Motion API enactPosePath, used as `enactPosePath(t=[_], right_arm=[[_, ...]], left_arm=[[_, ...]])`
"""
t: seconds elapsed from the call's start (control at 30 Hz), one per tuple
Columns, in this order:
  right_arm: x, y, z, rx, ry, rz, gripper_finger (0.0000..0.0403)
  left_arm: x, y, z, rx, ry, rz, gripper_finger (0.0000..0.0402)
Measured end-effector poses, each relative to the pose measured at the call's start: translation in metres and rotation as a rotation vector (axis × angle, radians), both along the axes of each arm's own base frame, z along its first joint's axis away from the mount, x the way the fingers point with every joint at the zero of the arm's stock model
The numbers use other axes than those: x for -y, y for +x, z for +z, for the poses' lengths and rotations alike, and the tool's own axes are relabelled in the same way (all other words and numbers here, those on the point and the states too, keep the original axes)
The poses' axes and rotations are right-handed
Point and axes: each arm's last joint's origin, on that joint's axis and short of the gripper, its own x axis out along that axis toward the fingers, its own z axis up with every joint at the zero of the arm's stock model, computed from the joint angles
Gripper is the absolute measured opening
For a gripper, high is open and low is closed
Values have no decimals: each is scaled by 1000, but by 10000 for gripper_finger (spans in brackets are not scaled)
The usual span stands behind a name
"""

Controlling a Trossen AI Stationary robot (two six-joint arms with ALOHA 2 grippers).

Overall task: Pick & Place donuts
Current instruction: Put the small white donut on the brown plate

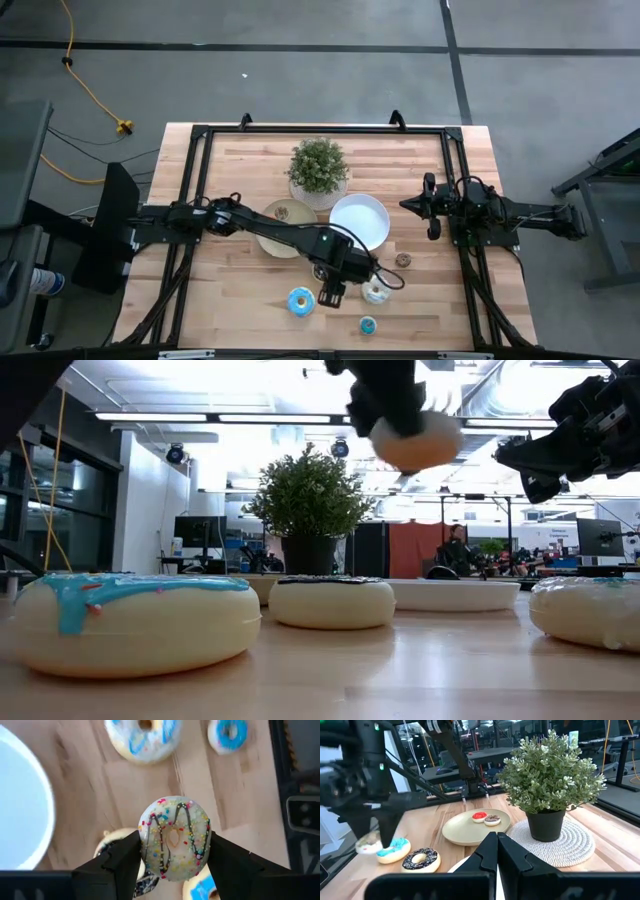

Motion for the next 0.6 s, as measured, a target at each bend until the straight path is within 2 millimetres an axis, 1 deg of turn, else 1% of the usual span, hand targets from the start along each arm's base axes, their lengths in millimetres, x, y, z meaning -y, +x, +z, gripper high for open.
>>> enactPosePath(t=[0.1,0.17,0.23,0.27,0.3,0.33,0.37,0.4,0.47,0.53,0.6], right_arm=[[0,0,0,-3,1,0,0],[0,0,0,-3,0,0,0],[0,0,0,-3,1,0,0],[0,0,0,-3,0,-1,0],[0,0,0,-3,1,0,0],[0,0,0,-4,1,0,0],[0,0,-1,-7,1,0,0],[0,0,-1,-11,1,0,0],[0,1,-1,-12,2,0,0],[0,1,-2,-22,3,-2,0],[0,2,-2,-27,4,-2,0]], left_arm=[[-7,-8,9,-30,40,58,204],[-11,-8,14,-2,52,86,204],[-16,-21,21,-34,72,106,204],[-19,-24,22,-32,73,114,204],[-22,-25,25,10,62,125,204],[-24,-33,28,22,68,135,204],[-28,-44,27,-3,89,151,204],[-31,-52,25,-1,88,166,204],[-38,-62,23,71,44,205,204],[-48,-84,14,15,41,257,204],[-55,-94,7,39,6,340,204]])
